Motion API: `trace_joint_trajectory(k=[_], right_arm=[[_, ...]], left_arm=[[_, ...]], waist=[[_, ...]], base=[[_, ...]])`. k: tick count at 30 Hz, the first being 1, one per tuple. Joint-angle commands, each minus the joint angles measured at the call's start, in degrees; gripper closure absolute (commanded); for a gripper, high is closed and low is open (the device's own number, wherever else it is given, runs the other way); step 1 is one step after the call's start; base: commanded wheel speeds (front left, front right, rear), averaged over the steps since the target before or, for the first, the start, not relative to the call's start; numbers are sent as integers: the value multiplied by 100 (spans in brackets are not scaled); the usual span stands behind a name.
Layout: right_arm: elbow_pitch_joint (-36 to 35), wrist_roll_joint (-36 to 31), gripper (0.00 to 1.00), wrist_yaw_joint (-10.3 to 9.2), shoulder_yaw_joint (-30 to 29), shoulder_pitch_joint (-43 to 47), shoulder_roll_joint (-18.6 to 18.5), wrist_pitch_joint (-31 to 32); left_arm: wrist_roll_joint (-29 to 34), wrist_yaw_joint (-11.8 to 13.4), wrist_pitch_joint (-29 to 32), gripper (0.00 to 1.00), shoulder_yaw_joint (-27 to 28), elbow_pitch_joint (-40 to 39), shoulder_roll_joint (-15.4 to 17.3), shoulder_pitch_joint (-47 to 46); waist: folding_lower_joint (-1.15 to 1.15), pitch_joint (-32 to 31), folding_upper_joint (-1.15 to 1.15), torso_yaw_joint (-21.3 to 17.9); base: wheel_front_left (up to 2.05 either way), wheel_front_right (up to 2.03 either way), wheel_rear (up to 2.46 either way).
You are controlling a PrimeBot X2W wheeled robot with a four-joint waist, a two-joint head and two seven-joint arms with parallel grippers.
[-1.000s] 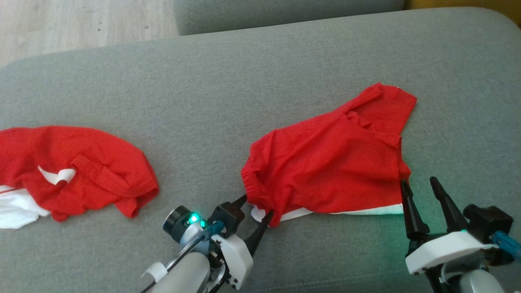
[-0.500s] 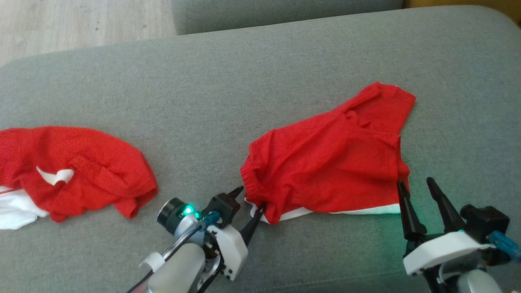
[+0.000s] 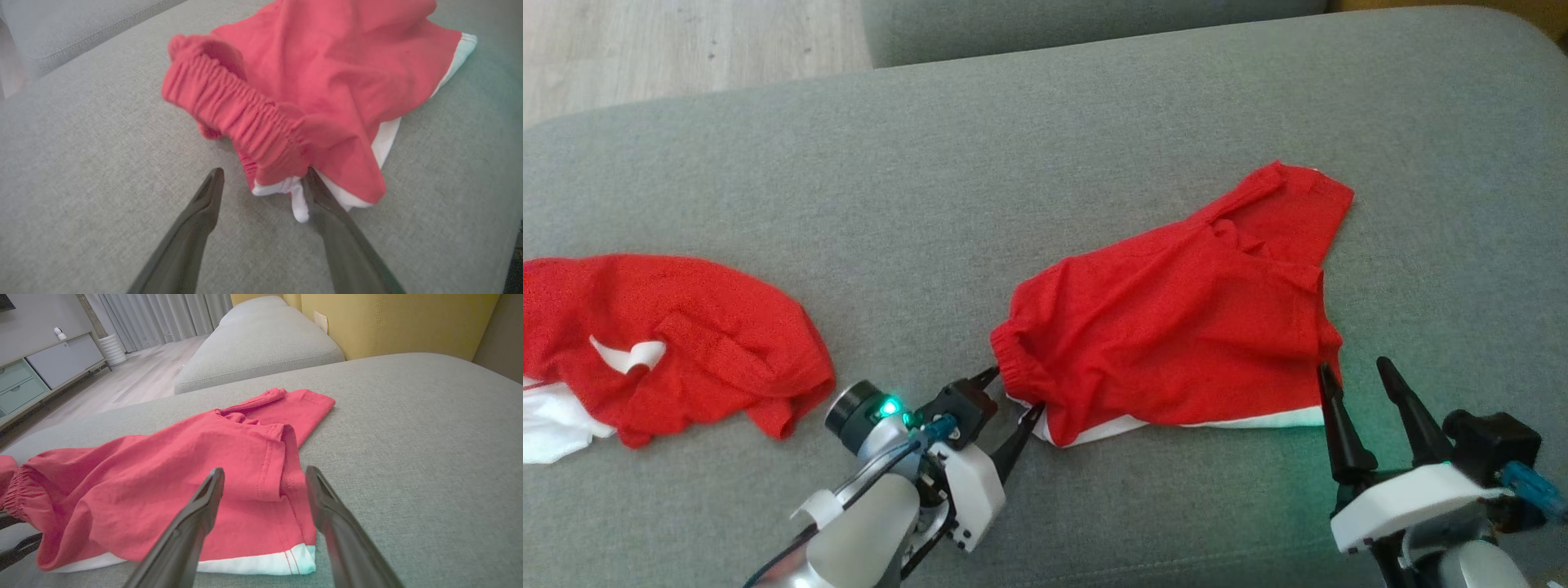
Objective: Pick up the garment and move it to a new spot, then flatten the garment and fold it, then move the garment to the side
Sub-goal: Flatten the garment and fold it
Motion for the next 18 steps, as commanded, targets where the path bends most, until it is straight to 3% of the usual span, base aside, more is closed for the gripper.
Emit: trace_joint_trajectory(k=[1, 2, 3, 4, 11, 18], right_arm=[[-161, -42, 0, -5, 131, -252, -64, 17], [-158, -45, 0, -5, 129, -255, -66, 22], [-156, -48, 0, -5, 124, -256, -67, 26], [-155, -50, 0, -5, 121, -257, -66, 29], [-62, -110, 0, -5, 33, -216, -6, 45], [495, -538, 0, -5, -352, -179, 224, 72]], left_arm=[[11, -13, -70, 0, 140, -105, 79, -268], [15, -15, -70, 0, 137, -105, 76, -280], [17, -16, -70, 56, 134, -108, 73, -290], [15, -18, -70, 100, 134, -113, 70, -294], [-14, -23, -70, 100, 211, -212, 108, -229], [6, -13, -70, 100, 288, -483, 181, -88]], waist=[[0, 6, 0, -7], [0, 12, 0, -13], [0, 18, 0, -18], [0, 21, 0, -22], [0, -9, 0, 32], [0, -52, 0, 178]], base=[[0, 0, 0], [0, 0, 0], [0, 0, 0], [0, 0, 0], [0, 0, 0], [0, 0, 0]])
